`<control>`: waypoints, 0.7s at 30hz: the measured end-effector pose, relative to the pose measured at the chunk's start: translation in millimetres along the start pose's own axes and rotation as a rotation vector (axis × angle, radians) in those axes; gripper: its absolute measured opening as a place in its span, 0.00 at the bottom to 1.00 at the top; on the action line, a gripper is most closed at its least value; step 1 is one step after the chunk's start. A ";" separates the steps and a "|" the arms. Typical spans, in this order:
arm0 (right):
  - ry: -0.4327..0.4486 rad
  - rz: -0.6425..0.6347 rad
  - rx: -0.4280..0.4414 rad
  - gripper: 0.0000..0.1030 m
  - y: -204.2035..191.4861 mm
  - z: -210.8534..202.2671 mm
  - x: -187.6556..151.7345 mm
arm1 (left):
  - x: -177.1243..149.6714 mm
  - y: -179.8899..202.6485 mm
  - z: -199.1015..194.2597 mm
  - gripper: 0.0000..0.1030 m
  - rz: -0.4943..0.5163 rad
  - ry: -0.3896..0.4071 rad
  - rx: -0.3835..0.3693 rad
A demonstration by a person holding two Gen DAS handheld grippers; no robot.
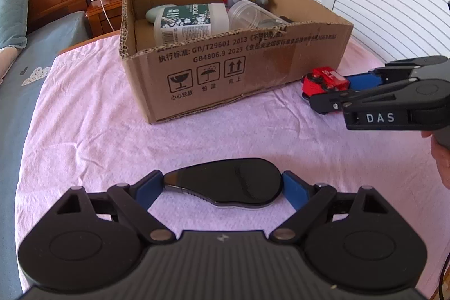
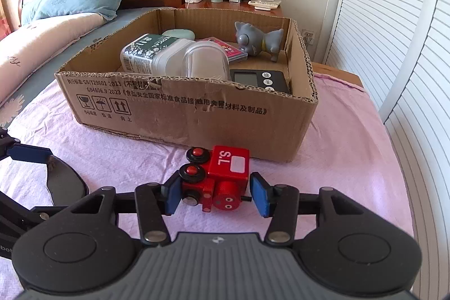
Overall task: Organize rigid objects
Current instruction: 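Close the right tool on the red train while the left tool holds the black case, then place the red train in the box with the right tool while the left tool drops the black case in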
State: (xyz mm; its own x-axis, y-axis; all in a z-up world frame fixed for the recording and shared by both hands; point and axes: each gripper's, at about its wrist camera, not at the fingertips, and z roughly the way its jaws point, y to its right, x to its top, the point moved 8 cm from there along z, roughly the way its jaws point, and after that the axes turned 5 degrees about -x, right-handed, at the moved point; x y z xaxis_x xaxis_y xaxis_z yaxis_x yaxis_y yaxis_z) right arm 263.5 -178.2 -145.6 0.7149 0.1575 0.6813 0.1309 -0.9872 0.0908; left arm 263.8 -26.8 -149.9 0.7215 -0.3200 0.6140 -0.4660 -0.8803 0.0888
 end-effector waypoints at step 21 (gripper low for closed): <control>0.035 -0.063 0.012 0.52 -5.5 -17.4 13.4 | 8.4 4.6 -11.9 0.87 0.023 -0.045 -0.049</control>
State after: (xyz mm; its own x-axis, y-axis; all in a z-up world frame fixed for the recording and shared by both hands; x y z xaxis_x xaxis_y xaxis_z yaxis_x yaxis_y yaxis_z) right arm 260.4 -171.1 -124.4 0.6809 0.2184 0.6991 0.1834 -0.9749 0.1260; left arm 261.7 -29.4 -135.0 0.7323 -0.3562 0.5804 -0.5061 -0.8549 0.1139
